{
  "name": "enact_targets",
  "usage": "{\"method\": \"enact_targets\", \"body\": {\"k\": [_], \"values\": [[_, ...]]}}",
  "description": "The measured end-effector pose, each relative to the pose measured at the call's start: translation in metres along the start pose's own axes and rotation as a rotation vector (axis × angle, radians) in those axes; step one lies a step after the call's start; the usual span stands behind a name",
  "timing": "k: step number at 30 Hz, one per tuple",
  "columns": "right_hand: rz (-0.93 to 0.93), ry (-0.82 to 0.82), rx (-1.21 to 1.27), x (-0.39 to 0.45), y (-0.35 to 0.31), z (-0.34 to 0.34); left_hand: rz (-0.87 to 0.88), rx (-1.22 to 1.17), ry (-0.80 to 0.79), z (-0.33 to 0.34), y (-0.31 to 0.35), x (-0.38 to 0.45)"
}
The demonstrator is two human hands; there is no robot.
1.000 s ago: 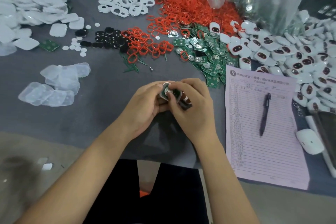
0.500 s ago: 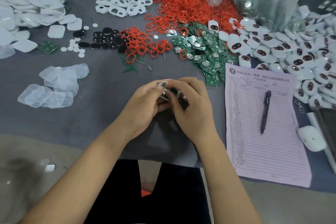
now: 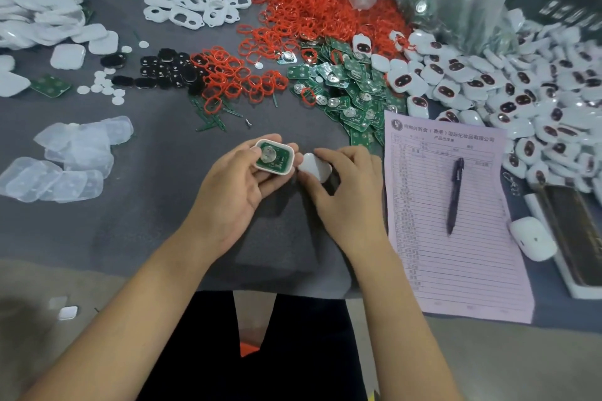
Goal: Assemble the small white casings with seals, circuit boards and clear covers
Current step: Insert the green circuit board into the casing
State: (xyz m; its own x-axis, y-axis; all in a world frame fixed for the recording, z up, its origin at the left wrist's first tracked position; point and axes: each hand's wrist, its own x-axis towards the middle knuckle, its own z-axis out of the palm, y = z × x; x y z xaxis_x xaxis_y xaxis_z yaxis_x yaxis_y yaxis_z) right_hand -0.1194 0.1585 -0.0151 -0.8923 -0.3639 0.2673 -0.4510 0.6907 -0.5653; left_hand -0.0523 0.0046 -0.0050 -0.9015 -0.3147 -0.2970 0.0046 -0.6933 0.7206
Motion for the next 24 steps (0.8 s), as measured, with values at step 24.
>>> {"method": "enact_targets", "body": {"k": [24], "values": [[-0.298,0.069,0.223,0.006,-0.025,0.018,-0.103,0.096,-0.033,0.002,0.006,-0.003]]}}
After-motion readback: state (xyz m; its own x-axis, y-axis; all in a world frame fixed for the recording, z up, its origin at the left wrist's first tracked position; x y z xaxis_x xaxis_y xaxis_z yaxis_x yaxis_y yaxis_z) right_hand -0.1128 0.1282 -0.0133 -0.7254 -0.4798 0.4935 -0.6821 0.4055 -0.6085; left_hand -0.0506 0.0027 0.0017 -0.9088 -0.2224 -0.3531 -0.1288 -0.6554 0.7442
